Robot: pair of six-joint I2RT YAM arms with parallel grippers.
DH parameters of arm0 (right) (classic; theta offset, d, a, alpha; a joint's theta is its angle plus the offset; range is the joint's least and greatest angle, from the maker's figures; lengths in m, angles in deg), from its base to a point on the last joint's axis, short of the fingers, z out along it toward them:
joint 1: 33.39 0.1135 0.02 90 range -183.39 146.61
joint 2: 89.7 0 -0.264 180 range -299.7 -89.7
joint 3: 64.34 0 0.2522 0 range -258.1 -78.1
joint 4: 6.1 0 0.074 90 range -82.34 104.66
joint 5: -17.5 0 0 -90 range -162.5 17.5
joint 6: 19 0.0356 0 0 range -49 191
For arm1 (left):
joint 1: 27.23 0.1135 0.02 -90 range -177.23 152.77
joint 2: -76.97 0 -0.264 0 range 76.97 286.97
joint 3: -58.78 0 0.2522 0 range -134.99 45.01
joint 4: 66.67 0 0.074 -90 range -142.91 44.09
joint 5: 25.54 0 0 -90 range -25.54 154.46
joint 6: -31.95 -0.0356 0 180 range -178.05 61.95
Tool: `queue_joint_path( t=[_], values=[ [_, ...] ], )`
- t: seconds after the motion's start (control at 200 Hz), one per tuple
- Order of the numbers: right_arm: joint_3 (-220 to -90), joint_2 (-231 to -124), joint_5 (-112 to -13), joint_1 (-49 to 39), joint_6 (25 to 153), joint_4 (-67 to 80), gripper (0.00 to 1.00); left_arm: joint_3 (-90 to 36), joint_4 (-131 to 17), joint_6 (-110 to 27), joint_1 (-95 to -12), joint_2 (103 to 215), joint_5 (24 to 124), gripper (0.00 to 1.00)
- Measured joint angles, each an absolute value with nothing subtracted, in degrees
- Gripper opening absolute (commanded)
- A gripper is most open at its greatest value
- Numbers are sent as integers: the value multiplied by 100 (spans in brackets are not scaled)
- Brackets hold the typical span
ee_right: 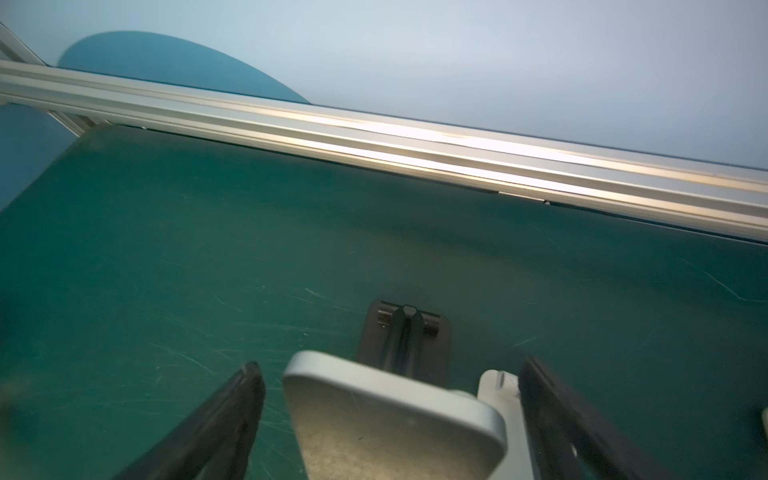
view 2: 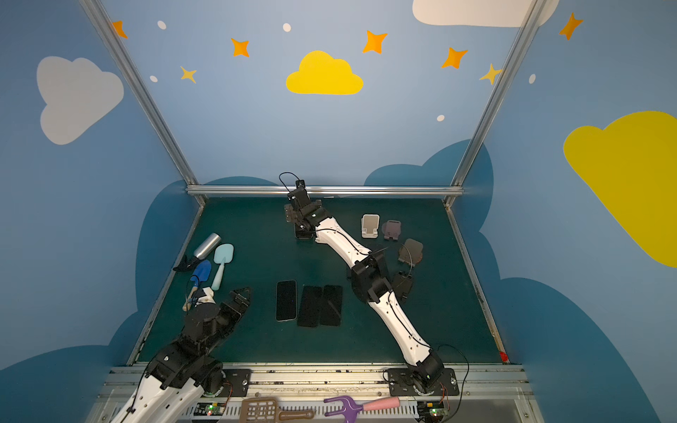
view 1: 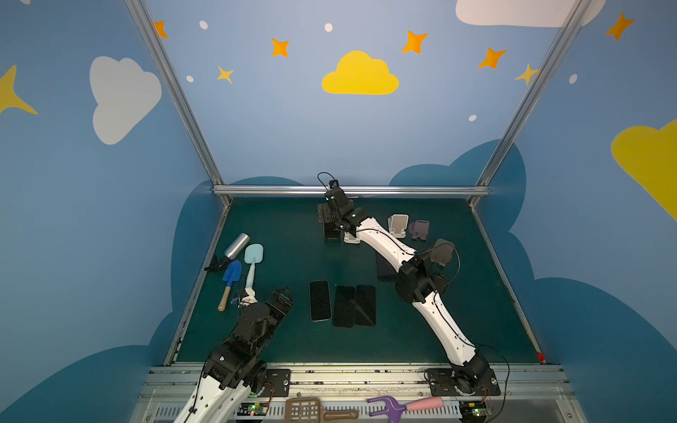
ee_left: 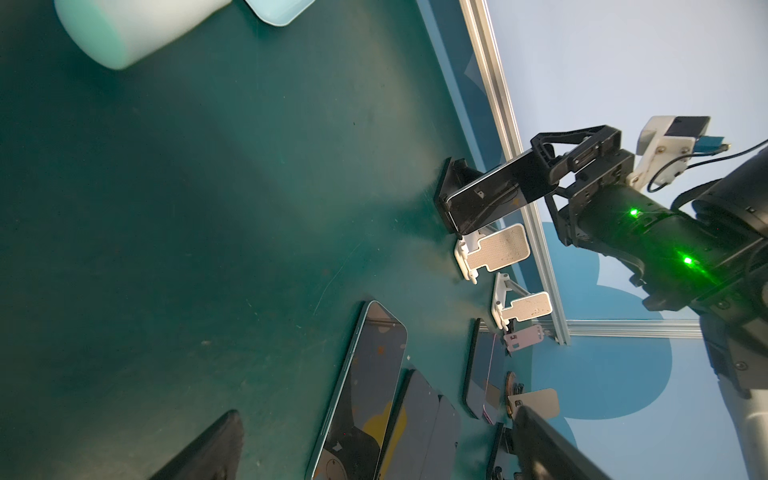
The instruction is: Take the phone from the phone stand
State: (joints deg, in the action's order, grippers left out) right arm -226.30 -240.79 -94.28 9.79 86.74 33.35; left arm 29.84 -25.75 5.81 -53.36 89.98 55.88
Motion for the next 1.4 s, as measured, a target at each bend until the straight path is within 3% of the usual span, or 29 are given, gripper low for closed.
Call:
queue_joint_path(
  t=[0.355, 0.776, 1.116, 1.401],
  values=[
    [-22845, -24429, -9517, 999, 8681, 3195, 93, 2984, -2573, 563, -5310, 8987, 5577, 100],
    [-22891, -24514, -9631, 999, 8766, 3136, 77, 2984, -2534, 563, -5296, 8804, 5514, 100],
    [-22803, -24497, -9605, 1044, 8753, 2981, 70, 2984, -2427, 561, -5283, 8670, 5474, 100],
    [-22460, -24352, -9664, 1058, 8720, 2708, 70, 2984, -2390, 561, -5272, 8603, 5470, 100]
  ],
)
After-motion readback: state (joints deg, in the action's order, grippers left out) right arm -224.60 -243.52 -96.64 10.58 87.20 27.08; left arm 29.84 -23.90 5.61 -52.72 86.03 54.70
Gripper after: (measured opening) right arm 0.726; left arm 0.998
